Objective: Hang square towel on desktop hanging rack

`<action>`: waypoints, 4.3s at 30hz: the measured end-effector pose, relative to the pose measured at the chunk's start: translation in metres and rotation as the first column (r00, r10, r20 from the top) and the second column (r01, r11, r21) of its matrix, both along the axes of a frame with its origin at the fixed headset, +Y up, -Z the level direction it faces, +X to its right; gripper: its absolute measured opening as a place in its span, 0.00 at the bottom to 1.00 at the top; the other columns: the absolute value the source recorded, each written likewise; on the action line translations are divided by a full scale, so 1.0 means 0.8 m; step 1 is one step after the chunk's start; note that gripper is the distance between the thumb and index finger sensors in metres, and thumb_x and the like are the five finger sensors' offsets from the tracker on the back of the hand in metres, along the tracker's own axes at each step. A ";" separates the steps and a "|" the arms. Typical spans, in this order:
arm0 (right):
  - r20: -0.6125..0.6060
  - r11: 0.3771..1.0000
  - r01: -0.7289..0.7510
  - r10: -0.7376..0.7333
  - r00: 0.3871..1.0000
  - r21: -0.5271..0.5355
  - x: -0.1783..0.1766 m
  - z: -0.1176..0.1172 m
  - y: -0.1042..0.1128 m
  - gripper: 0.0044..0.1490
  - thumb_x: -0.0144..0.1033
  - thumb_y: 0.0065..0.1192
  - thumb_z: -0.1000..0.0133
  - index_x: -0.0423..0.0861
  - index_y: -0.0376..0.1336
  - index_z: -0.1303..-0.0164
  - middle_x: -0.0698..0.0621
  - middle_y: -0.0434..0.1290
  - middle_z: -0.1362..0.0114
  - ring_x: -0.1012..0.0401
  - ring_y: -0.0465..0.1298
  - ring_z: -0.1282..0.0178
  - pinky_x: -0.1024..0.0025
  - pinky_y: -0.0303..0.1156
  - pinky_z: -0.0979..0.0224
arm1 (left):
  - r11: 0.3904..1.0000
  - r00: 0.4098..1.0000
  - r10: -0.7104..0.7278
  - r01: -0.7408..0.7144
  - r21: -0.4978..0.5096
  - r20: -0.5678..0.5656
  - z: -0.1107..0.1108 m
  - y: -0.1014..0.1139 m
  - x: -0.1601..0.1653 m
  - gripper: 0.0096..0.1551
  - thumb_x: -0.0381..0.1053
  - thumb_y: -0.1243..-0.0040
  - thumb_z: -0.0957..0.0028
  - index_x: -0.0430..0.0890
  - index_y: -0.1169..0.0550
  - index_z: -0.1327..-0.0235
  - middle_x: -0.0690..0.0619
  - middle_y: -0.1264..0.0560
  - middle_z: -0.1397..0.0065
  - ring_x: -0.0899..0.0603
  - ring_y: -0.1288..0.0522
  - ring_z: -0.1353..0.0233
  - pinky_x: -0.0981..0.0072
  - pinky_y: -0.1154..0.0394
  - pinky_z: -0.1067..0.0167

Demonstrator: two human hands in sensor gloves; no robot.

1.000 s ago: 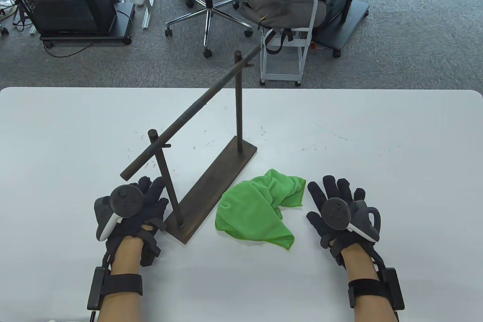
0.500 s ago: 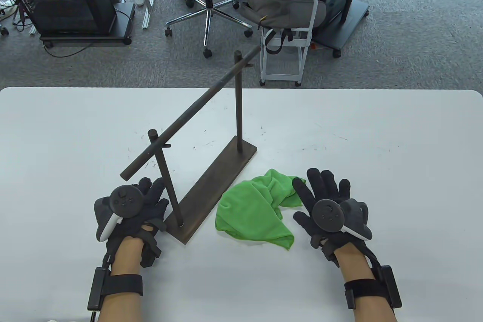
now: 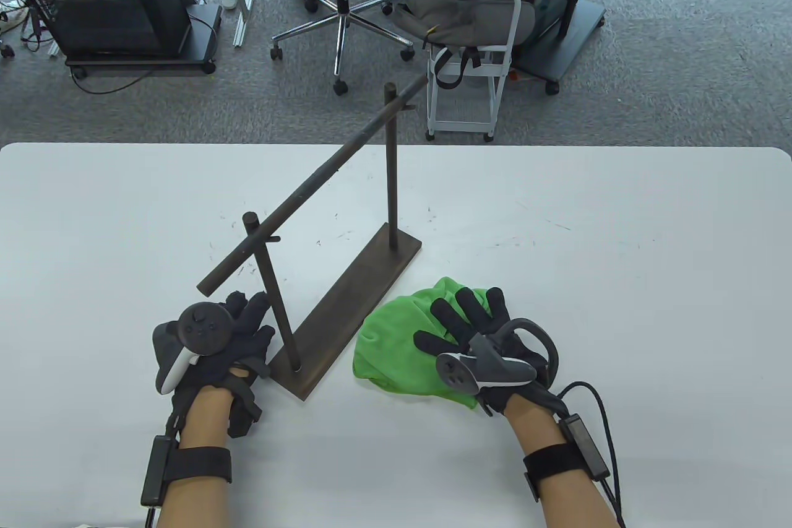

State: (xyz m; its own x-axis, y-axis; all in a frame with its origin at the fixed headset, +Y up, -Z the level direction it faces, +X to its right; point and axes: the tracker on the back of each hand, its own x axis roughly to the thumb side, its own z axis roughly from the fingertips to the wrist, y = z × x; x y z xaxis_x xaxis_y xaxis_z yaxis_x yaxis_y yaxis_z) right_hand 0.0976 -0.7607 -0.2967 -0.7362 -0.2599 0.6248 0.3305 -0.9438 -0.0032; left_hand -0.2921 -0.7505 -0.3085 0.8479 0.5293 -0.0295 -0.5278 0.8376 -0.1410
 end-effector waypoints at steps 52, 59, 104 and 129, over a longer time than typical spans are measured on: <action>0.108 0.541 0.823 -0.841 0.530 0.172 0.000 -0.029 0.261 0.28 0.49 0.71 0.48 0.64 0.64 0.37 0.48 0.77 0.35 0.50 0.80 0.45 0.38 0.71 0.35 | 0.997 0.995 0.079 -0.080 0.010 0.064 -0.001 0.008 0.010 0.36 0.54 0.39 0.43 0.51 0.32 0.20 0.40 0.45 0.16 0.20 0.51 0.19 0.21 0.57 0.34; 0.058 0.480 0.848 -0.875 0.480 0.226 -0.003 -0.026 0.324 0.28 0.46 0.70 0.48 0.61 0.63 0.37 0.48 0.78 0.39 0.58 0.82 0.61 0.42 0.74 0.37 | 0.997 0.996 0.071 -0.072 0.023 0.052 0.000 0.009 0.009 0.36 0.54 0.39 0.44 0.51 0.31 0.20 0.40 0.44 0.16 0.20 0.50 0.19 0.22 0.56 0.34; -0.132 0.106 0.994 -0.985 0.109 0.027 -0.129 -0.035 0.426 0.37 0.33 0.63 0.44 0.53 0.48 0.28 0.43 0.61 0.23 0.53 0.81 0.37 0.40 0.68 0.29 | 0.995 0.996 0.070 -0.073 0.069 0.049 0.001 0.019 0.009 0.36 0.54 0.39 0.44 0.51 0.32 0.20 0.40 0.45 0.16 0.20 0.50 0.19 0.22 0.56 0.34; -0.335 0.494 0.869 -0.816 0.470 0.016 -0.176 -0.025 0.396 0.41 0.42 0.68 0.46 0.68 0.49 0.27 0.56 0.59 0.15 0.46 0.68 0.26 0.26 0.47 0.27 | 0.995 0.994 0.083 -0.087 0.052 0.066 -0.001 0.018 0.014 0.36 0.54 0.39 0.43 0.51 0.32 0.19 0.40 0.45 0.16 0.20 0.51 0.19 0.22 0.56 0.34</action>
State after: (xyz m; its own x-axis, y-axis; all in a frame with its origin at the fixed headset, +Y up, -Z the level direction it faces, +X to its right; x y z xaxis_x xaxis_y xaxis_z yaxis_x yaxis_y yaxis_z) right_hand -0.0435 -0.4437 -0.3168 -0.4768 0.2858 0.8312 -0.6654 -0.7353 -0.1288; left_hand -0.2808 -0.7360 -0.3095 0.7989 0.5990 0.0540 -0.5890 0.7974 -0.1314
